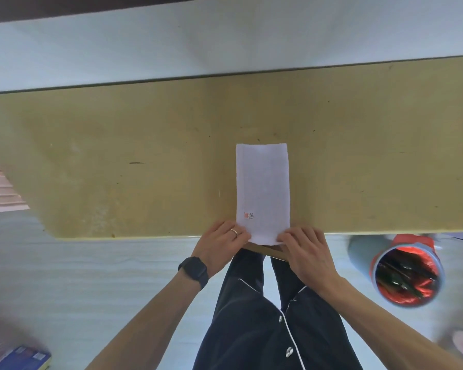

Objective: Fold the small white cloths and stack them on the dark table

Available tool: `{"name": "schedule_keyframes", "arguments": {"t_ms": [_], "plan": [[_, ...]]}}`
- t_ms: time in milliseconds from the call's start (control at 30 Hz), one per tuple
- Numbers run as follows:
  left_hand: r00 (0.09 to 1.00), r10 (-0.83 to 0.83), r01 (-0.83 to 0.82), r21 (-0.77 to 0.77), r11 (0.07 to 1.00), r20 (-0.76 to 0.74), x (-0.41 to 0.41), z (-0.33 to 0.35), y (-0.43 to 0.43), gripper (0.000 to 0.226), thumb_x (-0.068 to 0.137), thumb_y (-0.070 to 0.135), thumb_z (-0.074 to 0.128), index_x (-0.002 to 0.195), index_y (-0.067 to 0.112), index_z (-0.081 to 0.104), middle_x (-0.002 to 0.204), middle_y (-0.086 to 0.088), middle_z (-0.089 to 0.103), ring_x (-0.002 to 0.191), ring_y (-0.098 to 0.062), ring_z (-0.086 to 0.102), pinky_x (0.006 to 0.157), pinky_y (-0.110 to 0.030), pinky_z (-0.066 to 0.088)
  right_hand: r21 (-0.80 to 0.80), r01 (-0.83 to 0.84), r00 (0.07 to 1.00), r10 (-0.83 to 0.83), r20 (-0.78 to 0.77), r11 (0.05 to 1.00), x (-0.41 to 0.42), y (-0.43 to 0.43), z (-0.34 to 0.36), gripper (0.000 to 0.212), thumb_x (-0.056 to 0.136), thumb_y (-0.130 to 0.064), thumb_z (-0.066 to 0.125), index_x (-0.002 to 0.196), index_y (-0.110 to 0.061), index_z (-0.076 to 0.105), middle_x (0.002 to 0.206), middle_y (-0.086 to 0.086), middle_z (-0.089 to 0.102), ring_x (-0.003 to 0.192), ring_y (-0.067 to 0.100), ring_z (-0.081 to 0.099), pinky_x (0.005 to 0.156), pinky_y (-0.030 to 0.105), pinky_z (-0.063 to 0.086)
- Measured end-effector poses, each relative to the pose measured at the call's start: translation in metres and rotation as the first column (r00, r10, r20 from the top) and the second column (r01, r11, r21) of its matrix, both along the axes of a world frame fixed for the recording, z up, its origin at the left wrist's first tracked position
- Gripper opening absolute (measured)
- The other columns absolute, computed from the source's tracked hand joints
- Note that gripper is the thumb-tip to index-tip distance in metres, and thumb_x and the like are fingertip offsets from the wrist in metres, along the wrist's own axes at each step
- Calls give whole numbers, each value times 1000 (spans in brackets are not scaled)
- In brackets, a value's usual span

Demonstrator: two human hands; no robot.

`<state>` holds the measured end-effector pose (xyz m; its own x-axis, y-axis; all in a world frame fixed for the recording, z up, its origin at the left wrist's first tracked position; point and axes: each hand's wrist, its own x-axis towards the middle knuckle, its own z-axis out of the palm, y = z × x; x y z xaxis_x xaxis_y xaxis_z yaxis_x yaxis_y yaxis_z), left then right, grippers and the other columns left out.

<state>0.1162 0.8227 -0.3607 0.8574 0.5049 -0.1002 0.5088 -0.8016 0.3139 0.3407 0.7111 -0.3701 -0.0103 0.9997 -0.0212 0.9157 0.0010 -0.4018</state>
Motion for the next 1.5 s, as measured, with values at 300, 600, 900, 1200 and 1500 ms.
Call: {"name": "schedule_keyframes", "arguments": {"t_ms": [300, 600, 900, 1200, 1500], "plan": [[865, 459, -491, -524, 696, -201, 30, 55, 67, 30, 99, 35, 57, 126, 31, 67, 106, -2, 71, 103, -18, 60, 94, -28, 43, -363, 249, 800, -402, -446, 898, 15, 72, 55, 9, 93, -26, 66, 100, -30, 62, 93, -26, 64, 87, 1, 59, 77, 8, 40], [473, 870, -613, -762, 209, -141, 72, 17, 131, 12, 90, 35, 69, 101, 32, 69, 95, 11, 71, 91, -4, 66, 75, -16, 48, -513, 524, 482, -733, -479, 680, 21, 162, 27, 10, 100, -36, 51, 99, -29, 59, 86, -7, 65, 74, 9, 57, 56, 15, 42], [437, 892, -711, -652, 265, -114, 92, 4, 134, 8, 98, 30, 57, 104, 28, 63, 85, 9, 66, 78, -8, 61, 62, -15, 46, -447, 594, 648, -727, -227, 669, 14, 176, 7, 26, 103, -41, 35, 103, -21, 52, 86, -3, 62, 77, 24, 58, 66, 41, 48], [494, 863, -765, -524, 375, -103, 95, -7, 140, 12, 97, 34, 55, 99, 27, 65, 85, 6, 65, 80, -11, 60, 69, -27, 50, -451, 622, 711, -703, -17, 640, 13, 192, 11, 22, 100, -41, 35, 97, -23, 48, 76, -4, 59, 68, 23, 55, 59, 33, 38], [625, 774, -740, -389, 548, -98, 91, -5, 145, 20, 100, 40, 49, 105, 25, 62, 103, 2, 55, 75, -25, 62, 68, -38, 56, -457, 634, 745, -652, 143, 624, 13, 197, 19, 29, 99, -42, 29, 93, -20, 47, 77, -2, 57, 68, 27, 53, 64, 34, 37]]}}
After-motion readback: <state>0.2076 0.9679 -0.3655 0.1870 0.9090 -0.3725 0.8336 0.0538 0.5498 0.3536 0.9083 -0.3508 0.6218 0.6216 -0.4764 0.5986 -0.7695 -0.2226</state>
